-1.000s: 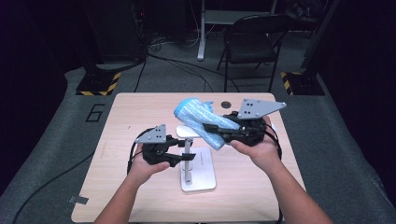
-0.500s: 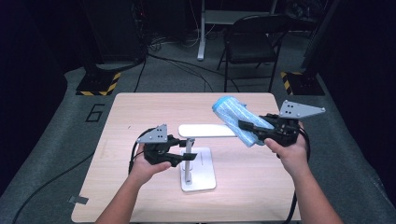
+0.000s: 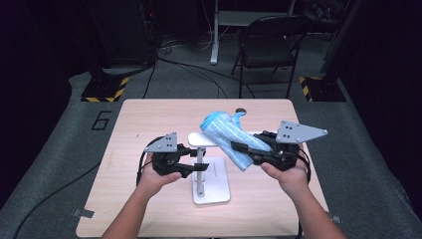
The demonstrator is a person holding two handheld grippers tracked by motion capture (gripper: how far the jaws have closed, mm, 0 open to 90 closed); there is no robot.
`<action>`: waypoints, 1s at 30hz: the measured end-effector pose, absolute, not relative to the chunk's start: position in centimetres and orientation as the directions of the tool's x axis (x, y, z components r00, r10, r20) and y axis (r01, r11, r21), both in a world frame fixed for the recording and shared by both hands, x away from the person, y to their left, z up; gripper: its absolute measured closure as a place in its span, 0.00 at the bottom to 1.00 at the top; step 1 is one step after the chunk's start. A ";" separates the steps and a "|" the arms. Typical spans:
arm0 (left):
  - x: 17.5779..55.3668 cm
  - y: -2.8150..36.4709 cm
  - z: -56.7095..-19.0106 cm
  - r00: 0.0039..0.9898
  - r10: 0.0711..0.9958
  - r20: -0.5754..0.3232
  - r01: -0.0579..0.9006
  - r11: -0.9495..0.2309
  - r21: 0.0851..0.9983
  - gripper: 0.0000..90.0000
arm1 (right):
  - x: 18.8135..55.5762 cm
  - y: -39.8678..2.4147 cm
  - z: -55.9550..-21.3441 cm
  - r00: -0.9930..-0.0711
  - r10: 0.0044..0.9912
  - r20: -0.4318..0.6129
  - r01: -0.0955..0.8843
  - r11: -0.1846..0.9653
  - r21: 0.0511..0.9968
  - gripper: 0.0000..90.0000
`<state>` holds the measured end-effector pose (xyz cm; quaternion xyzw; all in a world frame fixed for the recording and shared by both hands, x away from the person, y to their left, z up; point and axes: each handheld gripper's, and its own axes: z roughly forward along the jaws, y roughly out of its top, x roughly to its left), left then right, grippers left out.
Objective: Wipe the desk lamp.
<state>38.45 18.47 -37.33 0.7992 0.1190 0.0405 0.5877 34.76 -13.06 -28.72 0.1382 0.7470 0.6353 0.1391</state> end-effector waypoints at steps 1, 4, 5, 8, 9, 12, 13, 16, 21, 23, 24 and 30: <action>38.4 18.5 -37.3 0.968 0.237 -0.078 0.145 -0.279 0.949 0.57 | 34.6 -12.8 -28.7 -0.926 0.376 -0.029 0.033 0.156 0.987 0.77; 38.4 18.5 -37.4 0.968 0.237 -0.080 0.146 -0.275 0.950 0.57 | 34.5 -12.4 -28.6 -0.940 0.339 -0.025 0.032 0.163 0.986 0.77; 38.4 18.5 -37.4 0.968 0.239 -0.078 0.145 -0.276 0.950 0.57 | 34.5 -12.4 -28.7 -0.942 0.334 -0.023 0.033 0.162 0.986 0.77; 38.4 18.4 -37.4 0.967 0.240 -0.078 0.145 -0.275 0.950 0.57 | 34.2 -12.4 -28.8 -0.944 0.330 -0.025 0.033 0.167 0.985 0.77; 38.4 18.4 -37.4 0.968 0.240 -0.078 0.145 -0.276 0.950 0.57 | 34.1 -12.4 -28.8 -0.945 0.325 -0.021 0.037 0.171 0.985 0.77; 38.4 18.5 -37.4 0.968 0.240 -0.075 0.143 -0.279 0.950 0.57 | 33.8 -12.3 -29.0 -0.950 0.310 -0.033 0.030 0.197 0.980 0.78; 38.4 18.5 -37.4 0.968 0.239 -0.075 0.142 -0.279 0.950 0.57 | 33.6 -12.3 -29.1 -0.952 0.305 -0.032 0.033 0.204 0.979 0.78; 38.4 18.5 -37.4 0.968 0.241 -0.074 0.142 -0.279 0.950 0.57 | 33.5 -12.5 -29.4 -0.957 0.290 -0.022 0.043 0.216 0.976 0.78; 38.4 18.5 -37.3 0.968 0.242 -0.073 0.144 -0.287 0.947 0.57 | 33.1 -13.0 -29.6 -0.955 0.298 0.000 0.081 0.260 0.962 0.78; 38.4 18.5 -37.3 0.967 0.243 -0.077 0.147 -0.285 0.947 0.57 | 32.9 -13.3 -29.7 -0.954 0.301 0.005 0.094 0.282 0.955 0.78; 38.4 18.5 -37.3 0.967 0.240 -0.081 0.149 -0.280 0.948 0.57 | 32.8 -13.5 -29.9 -0.954 0.299 0.008 0.101 0.294 0.950 0.78; 38.4 18.5 -37.3 0.968 0.238 -0.083 0.151 -0.279 0.948 0.57 | 32.5 -14.0 -32.8 -0.921 0.389 -0.015 0.161 0.417 0.894 0.78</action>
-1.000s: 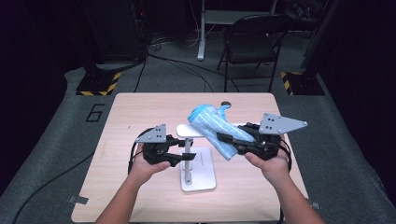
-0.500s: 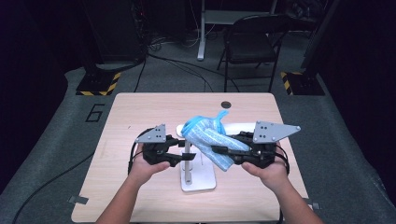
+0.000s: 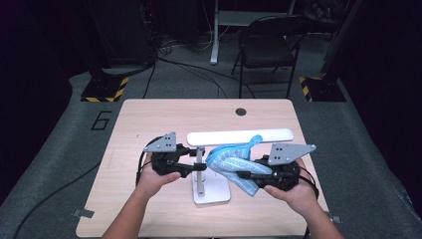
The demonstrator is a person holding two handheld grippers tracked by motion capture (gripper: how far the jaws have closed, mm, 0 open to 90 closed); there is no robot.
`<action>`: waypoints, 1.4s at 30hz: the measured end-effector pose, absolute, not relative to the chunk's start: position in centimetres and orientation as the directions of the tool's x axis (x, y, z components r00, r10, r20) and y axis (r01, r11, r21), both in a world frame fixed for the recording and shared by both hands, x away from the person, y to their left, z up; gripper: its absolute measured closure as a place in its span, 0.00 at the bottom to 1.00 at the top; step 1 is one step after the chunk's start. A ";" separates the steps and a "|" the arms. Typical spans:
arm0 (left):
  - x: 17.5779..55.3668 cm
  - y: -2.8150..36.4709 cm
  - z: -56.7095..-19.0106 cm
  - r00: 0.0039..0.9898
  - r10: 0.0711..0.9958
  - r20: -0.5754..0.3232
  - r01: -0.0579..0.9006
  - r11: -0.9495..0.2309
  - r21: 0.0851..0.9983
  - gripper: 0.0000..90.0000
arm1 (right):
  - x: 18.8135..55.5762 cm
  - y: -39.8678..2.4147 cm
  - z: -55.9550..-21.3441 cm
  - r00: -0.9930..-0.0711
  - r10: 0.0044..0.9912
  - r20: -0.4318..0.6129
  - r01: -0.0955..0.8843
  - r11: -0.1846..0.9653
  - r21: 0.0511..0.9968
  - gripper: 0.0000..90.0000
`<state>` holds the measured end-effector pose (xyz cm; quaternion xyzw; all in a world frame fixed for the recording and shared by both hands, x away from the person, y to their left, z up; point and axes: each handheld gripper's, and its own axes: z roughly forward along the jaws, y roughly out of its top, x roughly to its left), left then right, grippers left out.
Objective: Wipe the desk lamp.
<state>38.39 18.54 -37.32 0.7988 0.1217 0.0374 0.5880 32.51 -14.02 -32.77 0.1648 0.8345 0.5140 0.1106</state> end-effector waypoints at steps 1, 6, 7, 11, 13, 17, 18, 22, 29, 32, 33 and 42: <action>38.3 18.5 -37.3 0.967 0.241 -0.076 0.145 -0.285 0.947 0.57 | 32.5 -14.1 -33.2 -0.914 0.405 -0.013 0.176 0.425 0.888 0.78; 38.4 18.5 -37.2 0.967 0.242 -0.080 0.150 -0.286 0.946 0.57 | 33.0 -14.5 -34.8 -0.893 0.450 0.014 0.243 0.456 0.856 0.78; 38.4 18.5 -37.3 0.966 0.244 -0.082 0.152 -0.284 0.947 0.57 | 33.1 -14.4 -35.0 -0.887 0.462 0.018 0.258 0.463 0.848 0.78; 38.4 18.5 -37.3 0.966 0.242 -0.089 0.156 -0.276 0.948 0.56 | 33.2 -14.1 -35.8 -0.870 0.492 0.030 0.300 0.481 0.824 0.78; 38.3 18.5 -37.3 0.965 0.246 -0.088 0.156 -0.273 0.949 0.56 | 33.2 -14.1 -36.4 -0.862 0.507 0.030 0.313 0.484 0.817 0.77; 38.3 18.6 -37.3 0.966 0.245 -0.085 0.154 -0.278 0.948 0.56 | 33.2 -13.9 -37.8 -0.854 0.518 0.043 0.339 0.493 0.801 0.77; 38.3 18.5 -37.3 0.966 0.244 -0.086 0.154 -0.275 0.949 0.56 | 33.2 -13.8 -38.2 -0.853 0.520 0.046 0.348 0.500 0.793 0.77; 38.3 18.5 -37.4 0.966 0.247 -0.082 0.150 -0.271 0.951 0.55 | 33.5 -13.7 -39.6 -0.838 0.544 0.039 0.368 0.513 0.775 0.77; 38.3 18.3 -38.5 0.964 0.256 -0.078 0.155 -0.295 0.943 0.53 | 34.5 -14.3 -42.3 -0.803 0.594 0.050 0.417 0.501 0.758 0.77; 38.2 18.2 -38.9 0.963 0.261 -0.067 0.150 -0.314 0.937 0.54 | 34.8 -14.6 -43.2 -0.793 0.606 0.061 0.435 0.495 0.752 0.77; 38.2 18.2 -39.0 0.964 0.258 -0.066 0.151 -0.324 0.934 0.54 | 34.8 -14.7 -43.5 -0.783 0.619 0.059 0.445 0.491 0.749 0.77; 38.1 18.3 -39.4 0.963 0.259 -0.072 0.157 -0.323 0.933 0.54 | 34.9 -16.8 -46.3 -0.684 0.728 0.052 0.523 0.439 0.731 0.77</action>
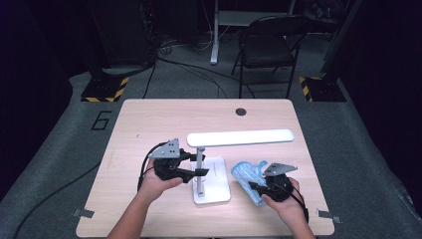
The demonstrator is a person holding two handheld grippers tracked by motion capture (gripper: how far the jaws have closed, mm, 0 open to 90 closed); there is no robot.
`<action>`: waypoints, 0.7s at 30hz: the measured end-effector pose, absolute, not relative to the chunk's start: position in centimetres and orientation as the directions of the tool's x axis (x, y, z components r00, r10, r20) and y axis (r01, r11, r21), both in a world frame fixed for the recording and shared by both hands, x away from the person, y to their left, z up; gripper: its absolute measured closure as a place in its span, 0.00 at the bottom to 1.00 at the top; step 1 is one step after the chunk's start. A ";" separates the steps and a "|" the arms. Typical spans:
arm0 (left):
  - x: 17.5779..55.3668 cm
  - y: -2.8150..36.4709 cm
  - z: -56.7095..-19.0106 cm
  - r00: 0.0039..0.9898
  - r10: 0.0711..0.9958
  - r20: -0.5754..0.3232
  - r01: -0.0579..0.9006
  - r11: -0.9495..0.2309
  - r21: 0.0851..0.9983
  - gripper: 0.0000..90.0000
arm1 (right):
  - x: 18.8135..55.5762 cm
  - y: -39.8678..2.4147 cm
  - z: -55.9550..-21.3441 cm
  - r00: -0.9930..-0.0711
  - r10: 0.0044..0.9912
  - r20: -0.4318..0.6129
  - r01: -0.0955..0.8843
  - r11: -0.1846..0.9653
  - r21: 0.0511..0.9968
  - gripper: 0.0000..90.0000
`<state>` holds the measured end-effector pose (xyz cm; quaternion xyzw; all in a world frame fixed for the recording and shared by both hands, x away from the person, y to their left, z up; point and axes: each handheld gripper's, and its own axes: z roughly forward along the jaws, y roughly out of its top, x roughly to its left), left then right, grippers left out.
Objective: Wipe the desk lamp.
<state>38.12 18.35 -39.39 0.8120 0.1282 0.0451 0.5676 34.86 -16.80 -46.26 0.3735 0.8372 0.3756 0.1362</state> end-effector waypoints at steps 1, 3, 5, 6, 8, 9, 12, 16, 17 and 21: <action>38.1 18.3 -39.5 0.963 0.260 -0.075 0.157 -0.313 0.937 0.54 | 34.9 -17.0 -46.5 -0.678 0.733 0.054 0.524 0.431 0.735 0.77; 38.2 18.4 -39.5 0.963 0.259 -0.077 0.160 -0.317 0.935 0.54 | 35.1 -17.8 -46.9 -0.656 0.751 0.073 0.541 0.401 0.739 0.77; 38.1 18.3 -39.7 0.960 0.268 -0.077 0.162 -0.312 0.936 0.54 | 35.2 -18.3 -47.2 -0.636 0.768 0.075 0.551 0.384 0.741 0.77; 38.1 18.3 -39.8 0.961 0.266 -0.081 0.165 -0.313 0.935 0.54 | 35.2 -18.5 -47.4 -0.623 0.779 0.077 0.561 0.375 0.738 0.77; 38.1 18.3 -39.9 0.958 0.274 -0.083 0.172 -0.318 0.932 0.54 | 35.2 -18.9 -47.5 -0.612 0.789 0.055 0.556 0.379 0.740 0.77; 38.1 18.3 -39.9 0.957 0.276 -0.085 0.173 -0.314 0.933 0.55 | 35.1 -19.0 -47.6 -0.603 0.797 0.048 0.558 0.378 0.739 0.77; 38.1 18.4 -40.1 0.958 0.273 -0.090 0.175 -0.306 0.936 0.55 | 35.1 -19.4 -47.9 -0.584 0.812 0.021 0.563 0.386 0.731 0.77; 38.0 18.3 -40.1 0.957 0.280 -0.078 0.168 -0.313 0.935 0.55 | 35.1 -19.8 -48.3 -0.554 0.833 -0.009 0.579 0.392 0.715 0.77; 38.0 18.4 -40.0 0.959 0.270 -0.081 0.169 -0.320 0.932 0.55 | 35.2 -19.9 -48.4 -0.552 0.833 -0.028 0.578 0.406 0.708 0.77; 38.0 18.3 -40.2 0.956 0.281 -0.081 0.170 -0.308 0.936 0.55 | 35.5 -20.3 -49.2 -0.499 0.866 -0.036 0.603 0.378 0.703 0.76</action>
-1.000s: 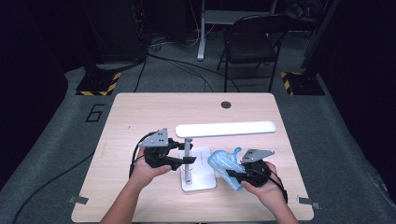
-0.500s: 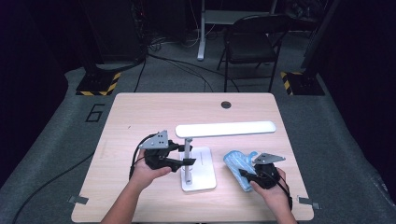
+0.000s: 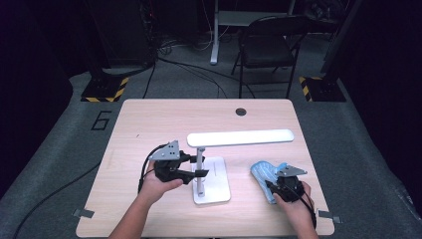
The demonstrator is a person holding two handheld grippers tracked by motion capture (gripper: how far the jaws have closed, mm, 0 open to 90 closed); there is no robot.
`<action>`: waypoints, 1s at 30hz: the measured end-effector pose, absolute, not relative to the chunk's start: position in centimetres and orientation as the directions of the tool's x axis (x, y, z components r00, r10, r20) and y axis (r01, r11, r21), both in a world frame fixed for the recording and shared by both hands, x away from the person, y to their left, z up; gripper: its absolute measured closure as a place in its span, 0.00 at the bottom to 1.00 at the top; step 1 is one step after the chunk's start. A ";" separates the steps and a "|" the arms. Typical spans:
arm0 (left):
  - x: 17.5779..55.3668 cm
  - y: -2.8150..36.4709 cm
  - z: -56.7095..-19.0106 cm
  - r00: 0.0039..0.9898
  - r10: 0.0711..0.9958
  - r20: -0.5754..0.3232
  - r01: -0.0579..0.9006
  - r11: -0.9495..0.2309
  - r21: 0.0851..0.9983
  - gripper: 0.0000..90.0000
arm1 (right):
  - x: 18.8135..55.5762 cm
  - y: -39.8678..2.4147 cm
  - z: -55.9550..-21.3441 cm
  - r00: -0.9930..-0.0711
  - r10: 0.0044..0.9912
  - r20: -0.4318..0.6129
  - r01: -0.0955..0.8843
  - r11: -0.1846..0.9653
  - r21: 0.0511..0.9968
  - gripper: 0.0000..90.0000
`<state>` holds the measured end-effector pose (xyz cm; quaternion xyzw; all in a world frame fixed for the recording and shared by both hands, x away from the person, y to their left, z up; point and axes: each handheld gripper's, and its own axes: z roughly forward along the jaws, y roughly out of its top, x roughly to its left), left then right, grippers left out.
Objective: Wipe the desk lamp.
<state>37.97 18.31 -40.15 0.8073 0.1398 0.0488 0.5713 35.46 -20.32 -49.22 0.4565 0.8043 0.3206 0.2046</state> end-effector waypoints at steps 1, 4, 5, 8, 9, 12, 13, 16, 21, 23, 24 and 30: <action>38.0 18.3 -40.2 0.956 0.282 -0.082 0.171 -0.307 0.936 0.55 | 35.5 -20.6 -49.4 -0.494 0.869 -0.033 0.608 0.373 0.701 0.76; 37.9 18.3 -40.2 0.955 0.283 -0.085 0.172 -0.301 0.938 0.54 | 35.7 -21.3 -49.7 -0.463 0.885 -0.037 0.606 0.347 0.716 0.76; 37.9 18.3 -40.2 0.955 0.284 -0.085 0.173 -0.303 0.937 0.54 | 35.7 -21.4 -49.8 -0.452 0.891 -0.031 0.613 0.336 0.715 0.75; 37.9 18.3 -40.2 0.955 0.282 -0.090 0.176 -0.297 0.939 0.54 | 36.1 -21.8 -50.6 -0.442 0.897 -0.001 0.632 0.312 0.709 0.73; 37.9 18.3 -40.3 0.955 0.282 -0.091 0.176 -0.297 0.939 0.53 | 36.2 -22.0 -50.8 -0.450 0.893 0.007 0.635 0.315 0.706 0.72; 37.9 18.3 -40.3 0.954 0.282 -0.100 0.184 -0.292 0.939 0.52 | 36.2 -22.0 -50.8 -0.444 0.896 0.023 0.641 0.300 0.706 0.71; 37.9 18.3 -40.3 0.955 0.280 -0.101 0.185 -0.292 0.938 0.52 | 36.2 -22.0 -50.9 -0.449 0.893 0.020 0.640 0.306 0.705 0.71; 37.8 18.2 -40.3 0.953 0.285 -0.105 0.189 -0.289 0.938 0.51 | 36.1 -21.9 -50.9 -0.443 0.896 0.013 0.633 0.303 0.712 0.67; 37.9 18.3 -40.3 0.954 0.283 -0.104 0.188 -0.289 0.939 0.50 | 35.9 -21.5 -50.6 -0.432 0.902 -0.004 0.623 0.301 0.722 0.60; 37.9 18.3 -40.3 0.954 0.282 -0.104 0.188 -0.289 0.939 0.50 | 35.8 -21.6 -50.4 -0.434 0.901 -0.006 0.619 0.303 0.725 0.56; 37.8 18.3 -40.3 0.954 0.282 -0.105 0.189 -0.289 0.939 0.50 | 35.8 -21.6 -50.4 -0.433 0.901 -0.012 0.613 0.304 0.729 0.54; 37.8 18.1 -40.5 0.949 0.291 -0.122 0.207 -0.280 0.937 0.46 | 35.3 -21.4 -49.4 -0.421 0.907 -0.012 0.561 0.271 0.782 0.43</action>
